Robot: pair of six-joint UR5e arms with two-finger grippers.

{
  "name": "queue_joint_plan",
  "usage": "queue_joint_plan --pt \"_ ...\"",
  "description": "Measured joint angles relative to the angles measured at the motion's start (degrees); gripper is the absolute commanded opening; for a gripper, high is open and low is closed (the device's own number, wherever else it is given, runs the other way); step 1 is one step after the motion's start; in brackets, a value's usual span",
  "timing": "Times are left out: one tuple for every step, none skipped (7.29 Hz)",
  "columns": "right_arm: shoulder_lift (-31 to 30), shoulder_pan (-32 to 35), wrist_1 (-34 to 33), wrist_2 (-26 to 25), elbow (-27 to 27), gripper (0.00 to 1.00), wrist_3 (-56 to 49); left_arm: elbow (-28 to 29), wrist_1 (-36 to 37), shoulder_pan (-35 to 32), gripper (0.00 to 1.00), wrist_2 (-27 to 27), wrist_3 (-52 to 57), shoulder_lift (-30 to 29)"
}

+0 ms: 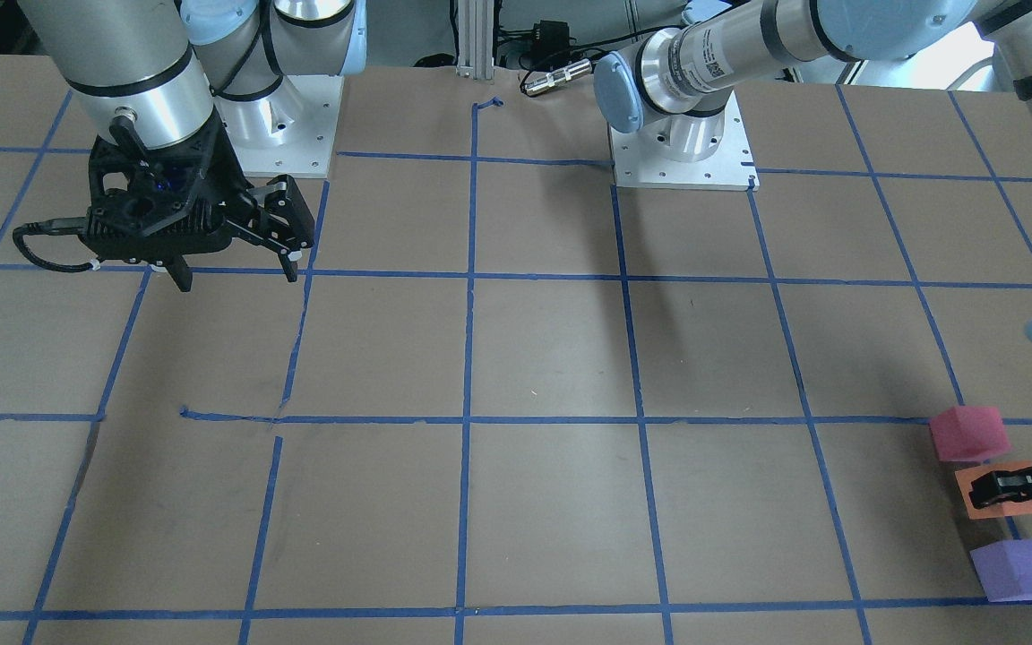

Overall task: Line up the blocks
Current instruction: 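Place the orange cube with the left gripper between the purple and pink cubes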

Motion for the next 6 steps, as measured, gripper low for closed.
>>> queue_joint_plan --pt "0.0 0.0 0.0 0.0 0.0 1.0 0.0 -0.6 0.9 0.0 0.0 -0.2 0.1 -0.1" --pt "0.0 0.0 -0.1 0.0 0.0 1.0 0.0 -1.3 2.3 0.0 0.0 -0.4 0.3 -0.3" --pt "0.1 0.0 -0.1 0.0 0.1 1.0 0.0 -1.8 3.7 0.0 0.0 -0.4 1.1 -0.4" --pt "0.1 0.0 -0.1 0.0 0.1 1.0 0.0 -1.8 4.4 0.0 0.0 -0.1 2.9 -0.7" --pt "0.1 0.0 -0.1 0.0 0.1 1.0 0.0 -1.8 4.6 0.0 0.0 0.0 4.1 -0.9" --pt "0.1 0.0 -0.1 0.1 0.1 1.0 0.0 -1.9 4.7 0.0 0.0 0.0 4.6 -1.0"
